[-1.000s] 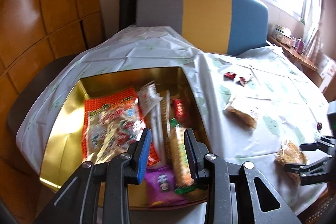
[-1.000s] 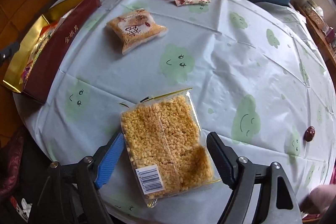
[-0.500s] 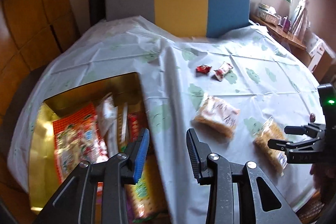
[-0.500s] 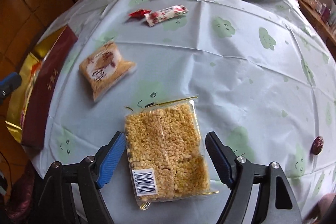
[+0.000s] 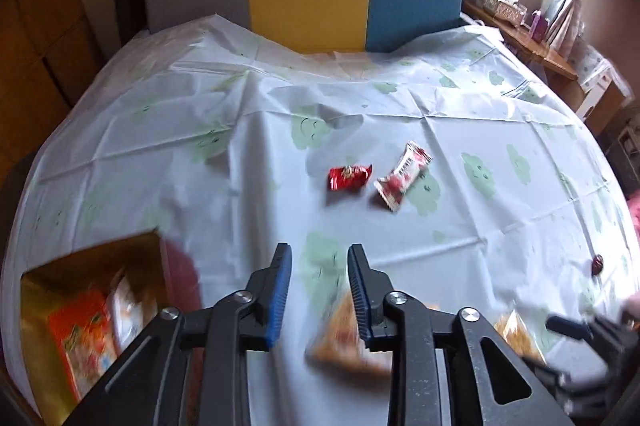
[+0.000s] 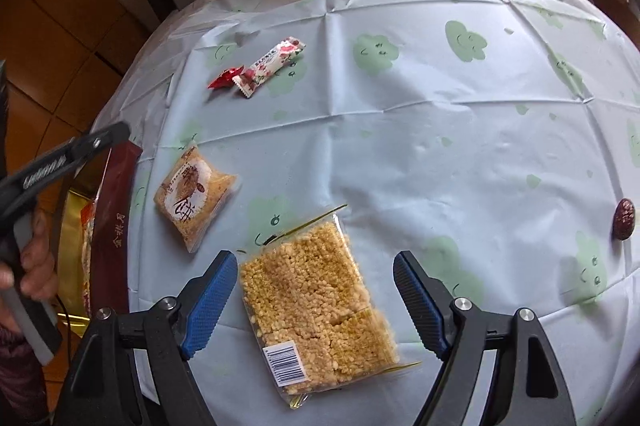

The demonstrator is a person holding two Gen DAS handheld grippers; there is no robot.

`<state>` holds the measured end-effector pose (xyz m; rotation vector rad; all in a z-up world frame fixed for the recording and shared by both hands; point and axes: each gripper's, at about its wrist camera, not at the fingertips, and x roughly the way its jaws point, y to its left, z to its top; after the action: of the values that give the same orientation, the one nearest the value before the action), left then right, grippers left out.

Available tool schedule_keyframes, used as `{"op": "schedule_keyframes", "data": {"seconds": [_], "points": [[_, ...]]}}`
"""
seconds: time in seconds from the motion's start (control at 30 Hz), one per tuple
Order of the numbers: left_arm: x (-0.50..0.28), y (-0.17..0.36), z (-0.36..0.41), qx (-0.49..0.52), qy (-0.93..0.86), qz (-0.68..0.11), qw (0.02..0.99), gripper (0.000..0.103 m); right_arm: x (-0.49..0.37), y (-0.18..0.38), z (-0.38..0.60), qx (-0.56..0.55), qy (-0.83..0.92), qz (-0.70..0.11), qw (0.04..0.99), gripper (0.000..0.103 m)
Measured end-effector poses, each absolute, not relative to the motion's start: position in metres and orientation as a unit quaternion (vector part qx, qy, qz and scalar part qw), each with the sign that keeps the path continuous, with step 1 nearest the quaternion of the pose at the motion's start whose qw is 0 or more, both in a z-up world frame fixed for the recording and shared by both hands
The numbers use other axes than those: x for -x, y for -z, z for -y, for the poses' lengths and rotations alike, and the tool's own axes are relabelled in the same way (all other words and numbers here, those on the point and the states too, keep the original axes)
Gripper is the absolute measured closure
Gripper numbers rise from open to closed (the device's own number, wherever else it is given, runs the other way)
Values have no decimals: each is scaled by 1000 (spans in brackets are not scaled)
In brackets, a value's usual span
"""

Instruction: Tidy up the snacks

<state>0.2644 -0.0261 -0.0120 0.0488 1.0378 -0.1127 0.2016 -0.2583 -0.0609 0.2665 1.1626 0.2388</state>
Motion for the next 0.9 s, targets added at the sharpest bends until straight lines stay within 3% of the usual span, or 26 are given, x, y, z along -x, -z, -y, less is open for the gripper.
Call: {"op": "schedule_keyframes", "data": {"seconds": [0.43, 0.7, 0.9], "points": [[-357, 55, 47, 43, 72, -540, 838, 79, -205, 65, 263, -137, -100, -553, 815, 21], [-375, 73, 54, 24, 52, -540, 840, 71, -208, 68, 263, -143, -104, -559, 810, 21], [-353, 77, 65, -33, 57, -513, 856, 75, -208, 68, 263, -145, -106, -556, 811, 21]]}}
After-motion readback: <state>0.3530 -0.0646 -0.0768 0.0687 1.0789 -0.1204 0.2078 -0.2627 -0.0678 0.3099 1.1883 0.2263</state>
